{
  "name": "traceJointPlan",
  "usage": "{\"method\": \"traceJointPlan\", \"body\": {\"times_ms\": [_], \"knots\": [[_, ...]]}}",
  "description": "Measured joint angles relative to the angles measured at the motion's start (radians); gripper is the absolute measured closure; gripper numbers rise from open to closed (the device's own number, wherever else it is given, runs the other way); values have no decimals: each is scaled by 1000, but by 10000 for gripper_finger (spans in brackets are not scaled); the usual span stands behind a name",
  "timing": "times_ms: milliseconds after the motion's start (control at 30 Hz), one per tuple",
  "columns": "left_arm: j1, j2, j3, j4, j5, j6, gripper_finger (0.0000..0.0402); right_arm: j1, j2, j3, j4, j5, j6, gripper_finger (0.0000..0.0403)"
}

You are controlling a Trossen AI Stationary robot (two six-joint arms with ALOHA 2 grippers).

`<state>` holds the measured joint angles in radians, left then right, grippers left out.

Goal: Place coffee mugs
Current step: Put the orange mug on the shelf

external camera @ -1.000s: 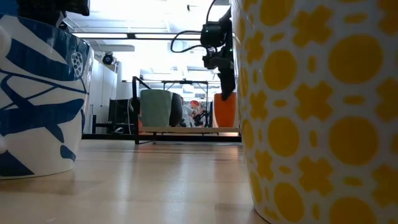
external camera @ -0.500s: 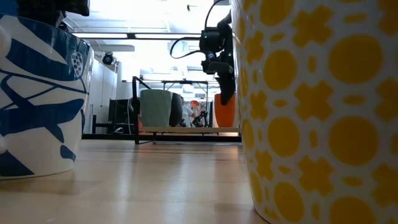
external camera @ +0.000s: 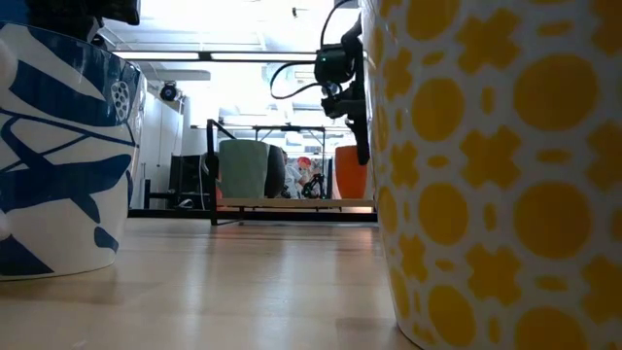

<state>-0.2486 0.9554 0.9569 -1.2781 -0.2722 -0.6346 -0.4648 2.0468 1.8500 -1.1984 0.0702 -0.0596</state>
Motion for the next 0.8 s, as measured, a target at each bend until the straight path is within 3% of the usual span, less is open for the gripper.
{"method": "traceJointPlan", "body": {"times_ms": [800], "knots": [[0, 0, 0, 0, 0, 0, 311, -46, 0, 0, 65, 30, 18, 401]]}}
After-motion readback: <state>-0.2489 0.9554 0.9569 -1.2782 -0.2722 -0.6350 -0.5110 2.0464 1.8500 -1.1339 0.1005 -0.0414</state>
